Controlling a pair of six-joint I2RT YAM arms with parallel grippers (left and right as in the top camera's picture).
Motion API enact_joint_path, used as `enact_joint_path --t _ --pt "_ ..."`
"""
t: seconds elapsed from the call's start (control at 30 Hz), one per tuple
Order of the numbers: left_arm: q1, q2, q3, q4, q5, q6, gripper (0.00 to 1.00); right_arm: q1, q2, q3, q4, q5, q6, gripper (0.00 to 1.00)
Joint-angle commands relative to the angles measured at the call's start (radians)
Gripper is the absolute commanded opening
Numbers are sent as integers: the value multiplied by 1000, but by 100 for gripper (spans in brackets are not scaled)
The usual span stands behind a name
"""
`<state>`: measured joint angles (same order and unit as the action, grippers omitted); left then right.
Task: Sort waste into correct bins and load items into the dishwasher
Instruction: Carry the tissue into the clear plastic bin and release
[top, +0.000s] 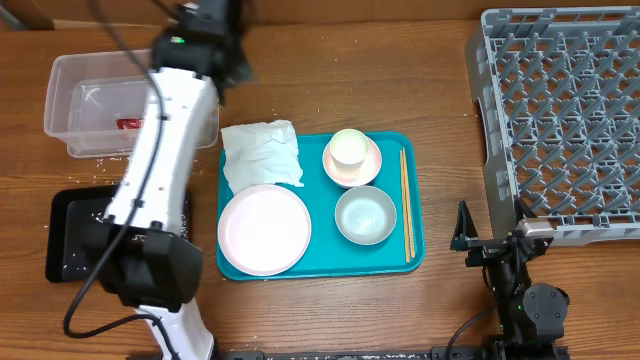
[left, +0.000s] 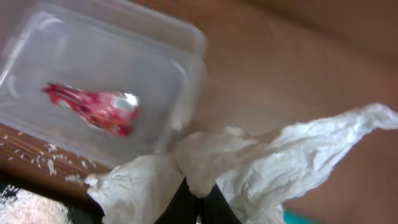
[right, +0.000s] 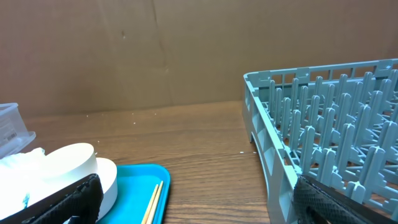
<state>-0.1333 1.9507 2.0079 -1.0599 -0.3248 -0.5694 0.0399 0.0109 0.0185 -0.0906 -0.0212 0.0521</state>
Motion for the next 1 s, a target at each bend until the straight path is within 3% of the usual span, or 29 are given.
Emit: enact_joint_path --t 0.0,0.1,0.2,0.33,0.43,0.57,0.73,0.8,0.9,0.97 --pt "106 11 16 35 -41 -153 4 -3 -8 -10 6 5 1 100" --pt "180 30 16 60 -40 -212 9 -3 -8 -10 6 5 1 100" --pt "243 60 16 71 -40 -232 29 -3 -8 -10 6 5 1 100" --pt "290 102 16 63 -37 -228 42 -3 -8 -10 6 5 1 100" --pt "310 123 16 46 11 -201 62 -3 -8 -10 6 5 1 100" --pt "314 127 16 -3 155 -167 66 -3 -8 -10 6 5 1 100" --pt "297 123 16 -63 638 135 65 -3 -8 -10 6 5 1 100" --pt "272 123 16 -80 767 243 67 -3 -8 -10 6 5 1 100" --pt "187 123 16 -125 838 417 70 -3 -8 -10 6 5 1 100" --pt "129 123 10 -152 781 482 71 -3 -8 -10 6 5 1 100"
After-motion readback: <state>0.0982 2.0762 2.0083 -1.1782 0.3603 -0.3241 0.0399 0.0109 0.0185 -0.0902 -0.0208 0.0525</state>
